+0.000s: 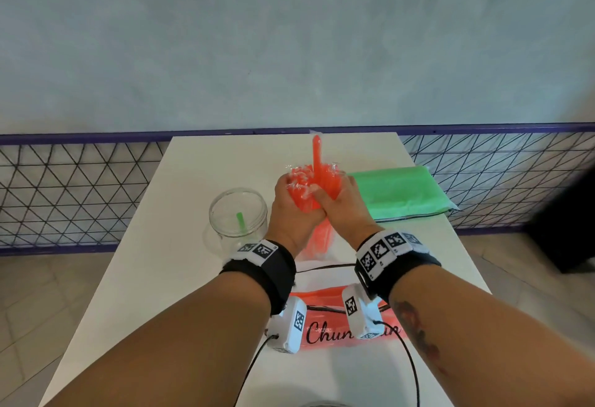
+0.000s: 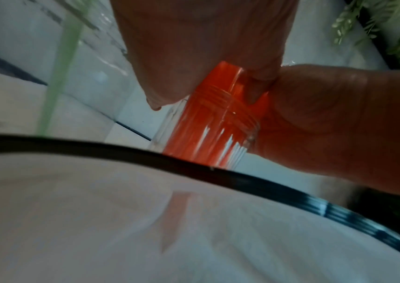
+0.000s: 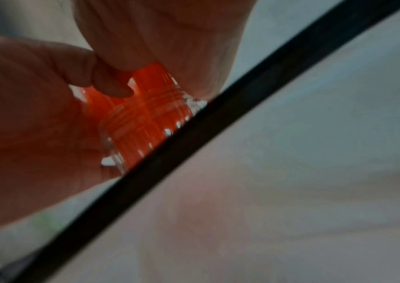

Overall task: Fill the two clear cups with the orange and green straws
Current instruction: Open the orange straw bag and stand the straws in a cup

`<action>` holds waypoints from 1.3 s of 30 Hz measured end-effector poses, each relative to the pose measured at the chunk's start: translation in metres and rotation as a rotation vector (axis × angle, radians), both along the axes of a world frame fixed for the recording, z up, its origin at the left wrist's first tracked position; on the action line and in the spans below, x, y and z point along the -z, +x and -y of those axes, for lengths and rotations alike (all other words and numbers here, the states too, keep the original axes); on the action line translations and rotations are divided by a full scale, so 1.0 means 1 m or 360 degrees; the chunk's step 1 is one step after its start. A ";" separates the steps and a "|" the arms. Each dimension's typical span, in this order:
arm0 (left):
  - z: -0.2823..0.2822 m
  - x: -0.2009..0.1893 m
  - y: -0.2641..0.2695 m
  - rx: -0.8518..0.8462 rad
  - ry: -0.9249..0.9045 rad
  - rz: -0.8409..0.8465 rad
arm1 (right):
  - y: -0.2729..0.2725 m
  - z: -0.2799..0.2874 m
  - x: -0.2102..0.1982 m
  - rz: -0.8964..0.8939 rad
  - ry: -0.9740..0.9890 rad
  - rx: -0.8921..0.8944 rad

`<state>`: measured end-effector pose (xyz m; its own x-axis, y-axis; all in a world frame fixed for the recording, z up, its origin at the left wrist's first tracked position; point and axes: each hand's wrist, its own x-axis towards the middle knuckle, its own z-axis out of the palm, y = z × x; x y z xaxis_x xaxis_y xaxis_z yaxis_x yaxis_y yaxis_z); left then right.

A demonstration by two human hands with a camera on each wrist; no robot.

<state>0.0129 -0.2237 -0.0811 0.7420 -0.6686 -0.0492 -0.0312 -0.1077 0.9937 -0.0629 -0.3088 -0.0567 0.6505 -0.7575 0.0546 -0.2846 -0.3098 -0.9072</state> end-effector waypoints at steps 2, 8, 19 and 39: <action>-0.003 0.000 0.001 0.0018 0.0045 0.0084 | -0.002 0.000 -0.007 0.0123 -0.0051 -0.0101; -0.008 -0.002 0.000 0.0034 0.0115 0.0197 | 0.013 0.002 -0.057 0.0366 -0.1104 -0.0118; 0.001 0.009 0.002 0.0169 -0.0023 0.0580 | 0.010 0.002 -0.034 -0.0517 -0.0994 -0.0309; -0.068 0.007 -0.029 0.0218 0.0671 0.0592 | -0.061 -0.044 -0.030 -0.0531 -0.0690 -0.0781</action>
<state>-0.0157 -0.1561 -0.0882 0.6686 -0.7388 -0.0848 -0.4116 -0.4626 0.7852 -0.1244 -0.2652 -0.0262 0.9436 -0.3303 0.0231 -0.2606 -0.7839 -0.5635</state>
